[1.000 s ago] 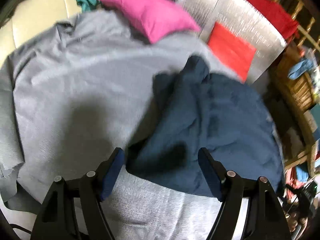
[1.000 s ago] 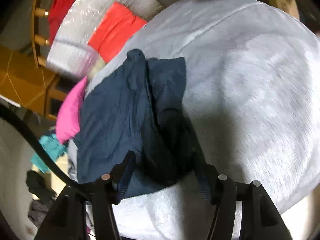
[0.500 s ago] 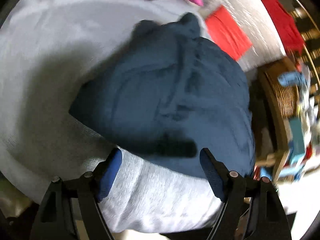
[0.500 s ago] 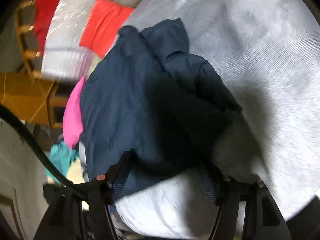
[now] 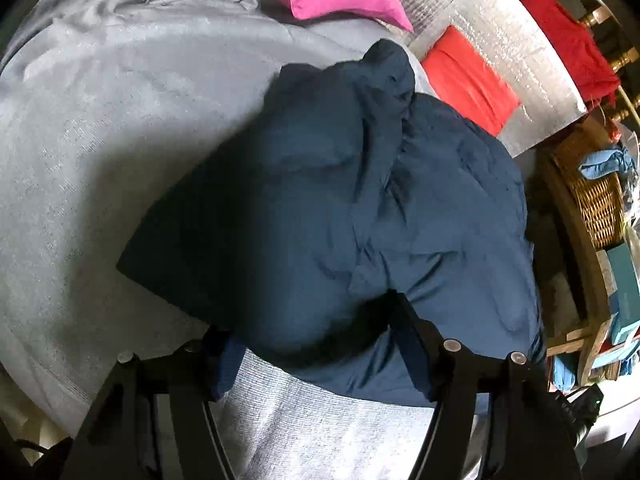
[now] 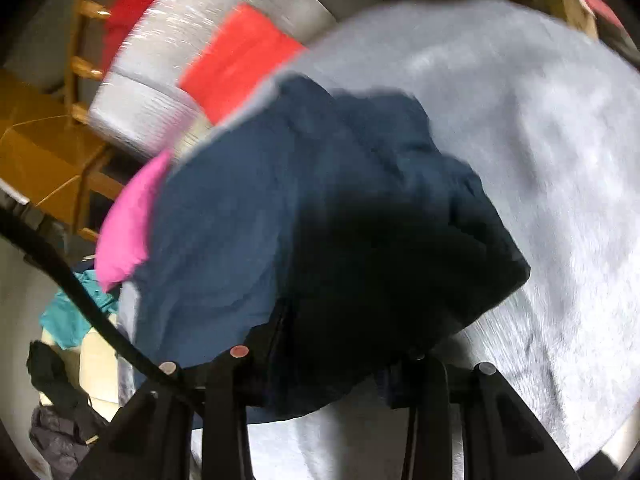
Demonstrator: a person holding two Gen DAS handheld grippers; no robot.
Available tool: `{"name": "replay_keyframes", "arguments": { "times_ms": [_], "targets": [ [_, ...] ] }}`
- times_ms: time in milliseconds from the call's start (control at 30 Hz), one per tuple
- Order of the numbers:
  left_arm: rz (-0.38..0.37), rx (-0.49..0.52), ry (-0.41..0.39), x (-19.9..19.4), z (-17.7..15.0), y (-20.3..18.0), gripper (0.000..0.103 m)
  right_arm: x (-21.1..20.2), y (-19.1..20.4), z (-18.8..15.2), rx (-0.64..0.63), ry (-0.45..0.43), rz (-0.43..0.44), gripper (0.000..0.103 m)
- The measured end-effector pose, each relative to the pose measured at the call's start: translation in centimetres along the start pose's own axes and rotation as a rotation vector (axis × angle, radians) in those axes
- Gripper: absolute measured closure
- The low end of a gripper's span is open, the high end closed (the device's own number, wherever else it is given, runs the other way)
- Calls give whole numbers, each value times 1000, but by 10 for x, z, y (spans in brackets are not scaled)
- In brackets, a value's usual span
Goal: Fold large clothes
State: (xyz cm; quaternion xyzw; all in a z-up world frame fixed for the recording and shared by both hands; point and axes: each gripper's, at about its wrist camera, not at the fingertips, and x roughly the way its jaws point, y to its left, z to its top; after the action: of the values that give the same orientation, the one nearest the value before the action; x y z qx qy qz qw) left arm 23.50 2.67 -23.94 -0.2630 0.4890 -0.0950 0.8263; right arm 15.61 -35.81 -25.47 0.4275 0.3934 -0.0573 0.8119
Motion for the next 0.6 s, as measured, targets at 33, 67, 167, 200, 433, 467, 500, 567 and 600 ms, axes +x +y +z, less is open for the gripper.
{"name": "replay_keyframes", "arguments": {
  "times_ms": [33, 67, 167, 200, 433, 467, 500, 567, 600],
  "targets": [
    [5, 14, 4, 0, -1, -1, 34, -1, 0, 1, 1, -1, 2, 64],
    [5, 16, 11, -1, -2, -1, 33, -3, 2, 0, -15, -3, -2, 63],
    [14, 30, 13, -8, -4, -2, 34, -9, 1, -5, -23, 13, -16, 52],
    [35, 52, 7, -13, -6, -3, 34, -15, -3, -8, -27, 21, -12, 48],
    [218, 262, -156, -84, -34, -22, 29, -50, 17, -33, -166, -18, -23, 38],
    [240, 292, -178, -90, -36, -24, 28, -57, 23, -38, -201, -29, -36, 37],
    [256, 320, -198, -102, -41, -27, 28, -61, 30, -43, -236, -35, -50, 37],
    [290, 386, -243, -121, -48, -41, 28, -72, 40, -52, -300, -41, -70, 37],
    [310, 433, -276, -134, -53, -51, 28, -79, 49, -56, -340, -48, -86, 37]
  ]
}}
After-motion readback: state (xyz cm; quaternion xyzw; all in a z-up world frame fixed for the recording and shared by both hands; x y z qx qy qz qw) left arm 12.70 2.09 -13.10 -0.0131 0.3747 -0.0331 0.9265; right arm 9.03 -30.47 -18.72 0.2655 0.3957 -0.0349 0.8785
